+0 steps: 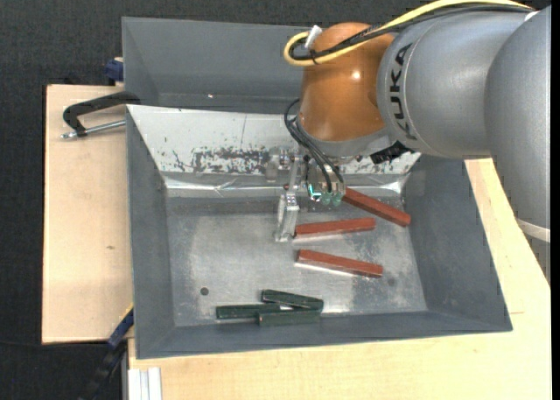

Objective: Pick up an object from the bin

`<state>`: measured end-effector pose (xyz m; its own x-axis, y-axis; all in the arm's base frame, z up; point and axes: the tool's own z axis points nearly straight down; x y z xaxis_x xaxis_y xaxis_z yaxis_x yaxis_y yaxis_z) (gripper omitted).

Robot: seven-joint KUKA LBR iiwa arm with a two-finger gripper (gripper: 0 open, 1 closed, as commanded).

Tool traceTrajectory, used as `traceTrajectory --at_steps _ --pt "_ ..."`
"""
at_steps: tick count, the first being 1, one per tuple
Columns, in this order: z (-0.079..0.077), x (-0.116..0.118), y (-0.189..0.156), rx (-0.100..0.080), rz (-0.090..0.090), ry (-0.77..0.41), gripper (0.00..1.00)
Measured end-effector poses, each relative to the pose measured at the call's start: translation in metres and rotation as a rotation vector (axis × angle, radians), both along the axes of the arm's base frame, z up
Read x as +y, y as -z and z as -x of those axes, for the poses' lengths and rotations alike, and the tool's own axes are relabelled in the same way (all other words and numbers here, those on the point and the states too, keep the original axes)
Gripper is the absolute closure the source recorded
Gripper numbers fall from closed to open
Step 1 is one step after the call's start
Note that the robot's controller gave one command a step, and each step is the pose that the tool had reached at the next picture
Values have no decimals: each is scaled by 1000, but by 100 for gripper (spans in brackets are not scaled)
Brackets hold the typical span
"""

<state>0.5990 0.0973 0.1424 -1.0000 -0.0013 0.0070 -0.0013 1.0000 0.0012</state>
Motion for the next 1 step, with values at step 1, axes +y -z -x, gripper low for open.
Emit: traceTrajectory --at_steps 1 --pt "-2 0 -5 -8 -1 1 0"
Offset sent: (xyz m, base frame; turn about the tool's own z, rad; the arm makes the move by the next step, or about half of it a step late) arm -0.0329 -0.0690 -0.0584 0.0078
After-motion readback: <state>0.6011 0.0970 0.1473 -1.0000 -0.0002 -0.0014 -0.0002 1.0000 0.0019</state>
